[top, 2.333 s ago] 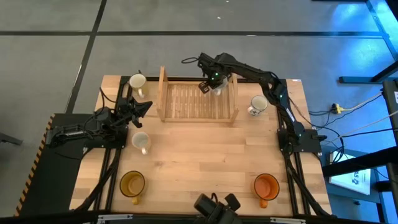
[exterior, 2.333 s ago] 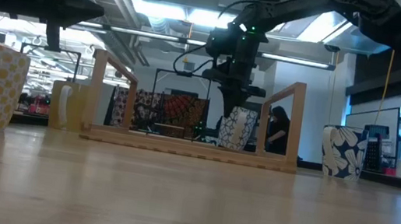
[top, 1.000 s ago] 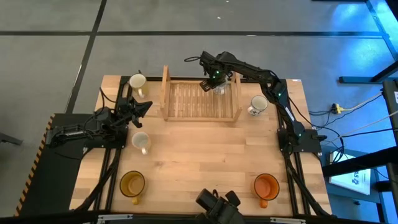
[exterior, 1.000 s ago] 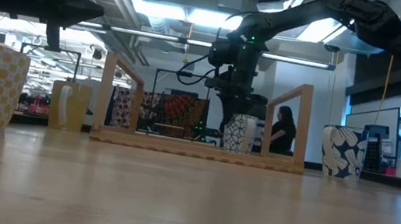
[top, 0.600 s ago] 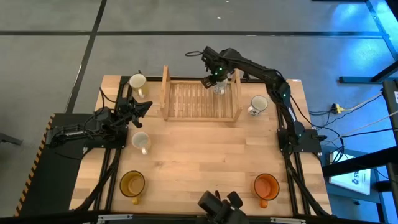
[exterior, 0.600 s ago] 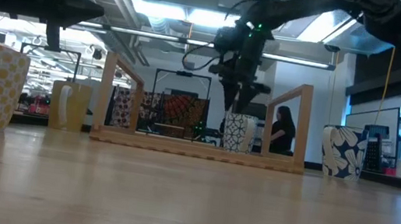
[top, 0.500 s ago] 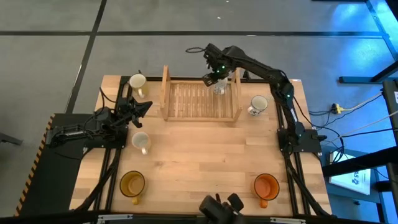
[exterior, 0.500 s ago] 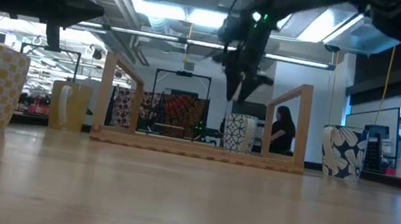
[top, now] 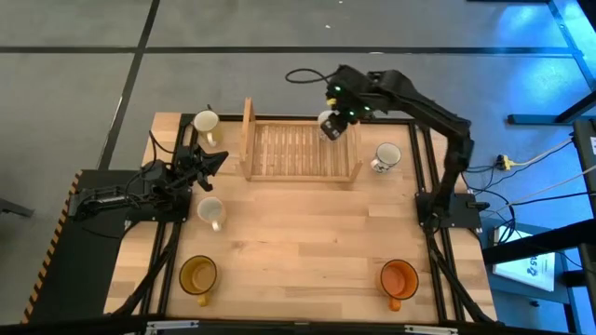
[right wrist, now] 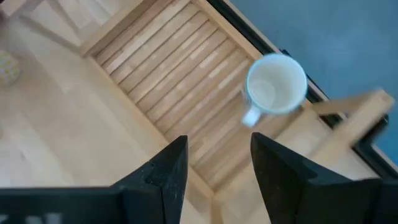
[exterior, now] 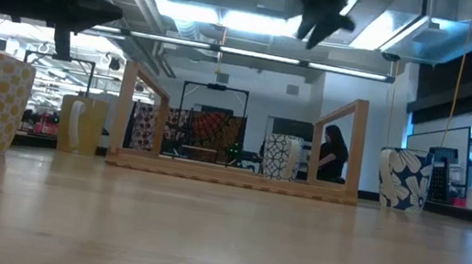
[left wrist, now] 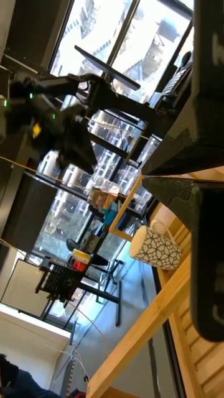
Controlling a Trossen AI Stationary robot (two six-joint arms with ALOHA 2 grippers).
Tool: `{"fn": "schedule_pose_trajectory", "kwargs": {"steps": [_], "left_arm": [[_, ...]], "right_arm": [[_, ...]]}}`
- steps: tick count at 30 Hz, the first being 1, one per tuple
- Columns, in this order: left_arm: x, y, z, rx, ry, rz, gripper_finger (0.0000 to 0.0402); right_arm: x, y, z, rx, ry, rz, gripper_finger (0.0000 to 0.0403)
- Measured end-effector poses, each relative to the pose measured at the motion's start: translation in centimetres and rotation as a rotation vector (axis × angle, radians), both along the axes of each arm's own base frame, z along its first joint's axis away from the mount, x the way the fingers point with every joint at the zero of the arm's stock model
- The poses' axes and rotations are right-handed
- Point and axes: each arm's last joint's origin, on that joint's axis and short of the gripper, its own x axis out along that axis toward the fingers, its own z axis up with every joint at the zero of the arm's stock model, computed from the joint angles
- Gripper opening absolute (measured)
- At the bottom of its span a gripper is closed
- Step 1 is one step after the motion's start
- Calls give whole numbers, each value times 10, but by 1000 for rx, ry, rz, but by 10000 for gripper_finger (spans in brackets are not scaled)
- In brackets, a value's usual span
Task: Place coffee mugs
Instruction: Put the blue mug on the shelf
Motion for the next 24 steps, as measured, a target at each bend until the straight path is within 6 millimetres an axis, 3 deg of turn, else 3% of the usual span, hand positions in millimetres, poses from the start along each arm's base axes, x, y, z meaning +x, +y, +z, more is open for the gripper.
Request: {"fn": "schedule_pose_trajectory", "kwargs": {"steps": [6,9,19,24], "left_arm": [[0,0,0,0,0,0,9],[0,0,0,0,0,0,9],[0,0,0,0,0,0,9],[0,0,0,0,0,0,9]], "right_arm": [[-32,27,22,-34,21,-59,163],[-51,38,19,-38,35,-111,163],[-130,60,-43,82,-57,-399,163],[-147,61,-81,145,-38,-519,163]]}}
